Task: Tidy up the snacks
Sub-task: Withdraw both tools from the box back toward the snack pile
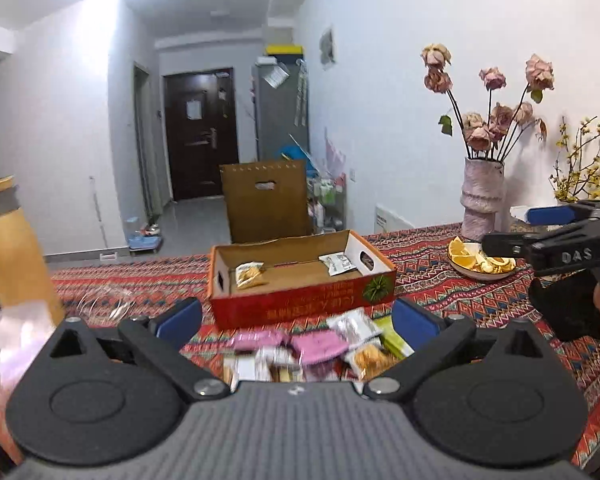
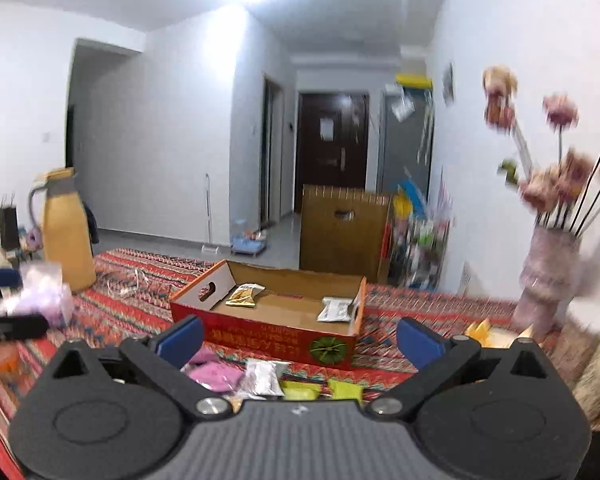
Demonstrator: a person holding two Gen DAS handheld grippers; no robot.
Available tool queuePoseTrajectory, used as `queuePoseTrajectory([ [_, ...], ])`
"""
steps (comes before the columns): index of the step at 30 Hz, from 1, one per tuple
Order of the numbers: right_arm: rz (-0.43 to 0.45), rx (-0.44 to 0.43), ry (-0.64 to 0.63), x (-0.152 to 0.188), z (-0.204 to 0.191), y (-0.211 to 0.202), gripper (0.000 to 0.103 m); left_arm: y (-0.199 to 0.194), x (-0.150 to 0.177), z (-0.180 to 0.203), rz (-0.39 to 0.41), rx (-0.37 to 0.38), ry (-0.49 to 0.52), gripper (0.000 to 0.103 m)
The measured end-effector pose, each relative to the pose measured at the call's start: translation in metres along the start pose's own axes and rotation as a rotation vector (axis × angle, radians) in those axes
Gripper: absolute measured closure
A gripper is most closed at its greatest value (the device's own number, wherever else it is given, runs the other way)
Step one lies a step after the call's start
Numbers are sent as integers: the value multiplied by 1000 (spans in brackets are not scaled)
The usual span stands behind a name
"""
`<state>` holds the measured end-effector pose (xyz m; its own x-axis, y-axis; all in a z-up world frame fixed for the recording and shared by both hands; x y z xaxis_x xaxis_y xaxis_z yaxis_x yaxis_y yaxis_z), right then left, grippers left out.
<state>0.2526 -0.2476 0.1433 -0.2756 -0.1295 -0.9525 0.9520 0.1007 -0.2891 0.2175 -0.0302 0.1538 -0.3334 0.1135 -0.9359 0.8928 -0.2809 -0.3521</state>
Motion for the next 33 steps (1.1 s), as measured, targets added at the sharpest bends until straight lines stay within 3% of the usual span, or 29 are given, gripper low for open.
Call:
queuePoseTrajectory([
  [3, 64, 82, -85, 28, -7, -31, 0, -22, 34, 0, 24, -9, -49, 0],
  [6, 84, 102, -97, 56, -14, -55, 0, -40, 64, 2, 48, -22, -45, 0],
  [13, 31, 104, -75, 125, -39, -73, 0, -62, 120, 9, 107, -33, -3, 0],
  [20, -23, 113, 37, 183, -54, -86, 0, -64, 166, 16, 57, -5, -23, 0],
  [27, -61, 80, 73, 206, -62, -88, 0, -49, 190, 15, -7, 12, 1, 0],
  [33, -91, 91, 75, 210, -66, -76, 0, -36, 188, 5, -28, 9, -28, 0],
])
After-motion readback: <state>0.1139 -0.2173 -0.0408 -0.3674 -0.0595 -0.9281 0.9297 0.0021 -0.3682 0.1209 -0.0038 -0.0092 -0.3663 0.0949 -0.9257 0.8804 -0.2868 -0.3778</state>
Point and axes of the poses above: each gripper's, at about its wrist camera, not at the fingertips, and y roughly the way its jaws point, z to its right, x to its underside, the point moved 3 cm from there along y, roughly the way its jaws point, and after that the axes turned 9 degrees about x, right-handed, at the moved point
